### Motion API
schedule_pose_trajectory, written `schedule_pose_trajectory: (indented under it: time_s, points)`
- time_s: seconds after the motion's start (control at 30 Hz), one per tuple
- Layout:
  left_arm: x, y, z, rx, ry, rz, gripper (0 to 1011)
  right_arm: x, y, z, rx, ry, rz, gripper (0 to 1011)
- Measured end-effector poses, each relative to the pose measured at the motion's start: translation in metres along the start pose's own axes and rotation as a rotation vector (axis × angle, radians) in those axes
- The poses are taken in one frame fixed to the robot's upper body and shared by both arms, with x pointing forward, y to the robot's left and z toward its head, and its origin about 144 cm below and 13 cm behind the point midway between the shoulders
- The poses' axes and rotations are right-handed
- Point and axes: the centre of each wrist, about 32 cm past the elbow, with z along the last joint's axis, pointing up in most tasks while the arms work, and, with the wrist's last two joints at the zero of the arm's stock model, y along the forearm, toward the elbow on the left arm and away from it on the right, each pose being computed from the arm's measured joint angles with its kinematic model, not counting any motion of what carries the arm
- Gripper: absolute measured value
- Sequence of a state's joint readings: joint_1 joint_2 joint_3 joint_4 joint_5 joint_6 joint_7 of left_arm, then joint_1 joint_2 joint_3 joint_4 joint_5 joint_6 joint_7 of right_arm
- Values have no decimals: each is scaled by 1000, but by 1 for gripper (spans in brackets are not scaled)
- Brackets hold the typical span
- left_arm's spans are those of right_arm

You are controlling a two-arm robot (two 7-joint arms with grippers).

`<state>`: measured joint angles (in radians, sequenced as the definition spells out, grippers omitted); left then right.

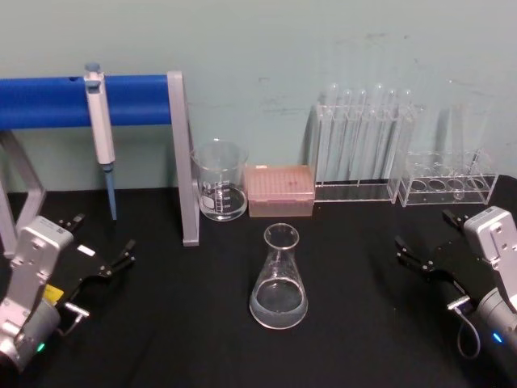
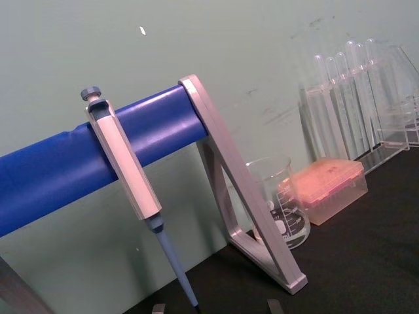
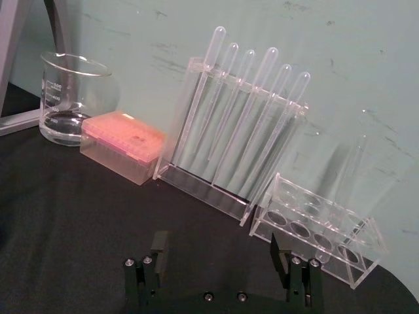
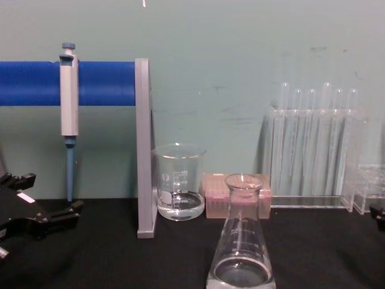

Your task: Grasp the erlenmeyer flask with one hand, shake it three times, then place it back.

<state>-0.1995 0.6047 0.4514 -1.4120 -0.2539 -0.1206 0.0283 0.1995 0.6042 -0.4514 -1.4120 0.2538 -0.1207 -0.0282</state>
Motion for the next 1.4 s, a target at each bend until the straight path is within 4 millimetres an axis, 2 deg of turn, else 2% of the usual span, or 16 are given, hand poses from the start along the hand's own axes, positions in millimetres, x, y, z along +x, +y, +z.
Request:
schedule_pose_trajectory:
  time_s: [1.07,1.4]
  points:
    - [0,0,0,0,0,0,1001,1,0,0,0,1,0,1000]
    - [0,0,0,0,0,0,1001,7,-11,4,29,112,48,1000]
